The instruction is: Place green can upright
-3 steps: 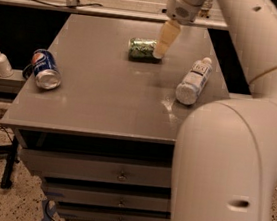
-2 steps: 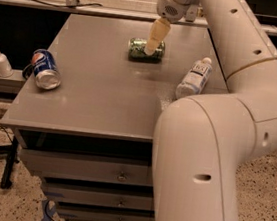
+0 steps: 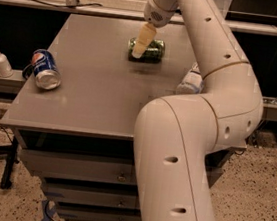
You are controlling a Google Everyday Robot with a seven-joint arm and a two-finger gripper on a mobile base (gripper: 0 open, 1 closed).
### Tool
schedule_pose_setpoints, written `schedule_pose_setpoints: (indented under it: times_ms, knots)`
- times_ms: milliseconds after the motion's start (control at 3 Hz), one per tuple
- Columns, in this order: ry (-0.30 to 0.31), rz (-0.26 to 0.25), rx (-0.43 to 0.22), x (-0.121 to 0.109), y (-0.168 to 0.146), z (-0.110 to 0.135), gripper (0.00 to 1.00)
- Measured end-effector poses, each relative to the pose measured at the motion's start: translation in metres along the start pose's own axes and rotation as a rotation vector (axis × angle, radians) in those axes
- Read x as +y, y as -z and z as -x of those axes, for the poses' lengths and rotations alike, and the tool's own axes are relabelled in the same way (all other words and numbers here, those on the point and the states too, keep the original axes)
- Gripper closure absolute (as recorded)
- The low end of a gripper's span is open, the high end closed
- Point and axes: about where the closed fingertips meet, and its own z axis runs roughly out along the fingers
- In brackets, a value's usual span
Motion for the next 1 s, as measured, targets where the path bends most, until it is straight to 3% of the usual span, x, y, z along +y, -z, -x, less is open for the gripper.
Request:
schedule_pose_setpoints:
  times_ms: [333, 1000]
  knots:
    - [-0.024, 0.017, 0.014, -0.001, -0.019, -0.002, 0.00]
    - [-0.031, 0.043, 0.027, 0.003, -0.035, 0.004, 0.40]
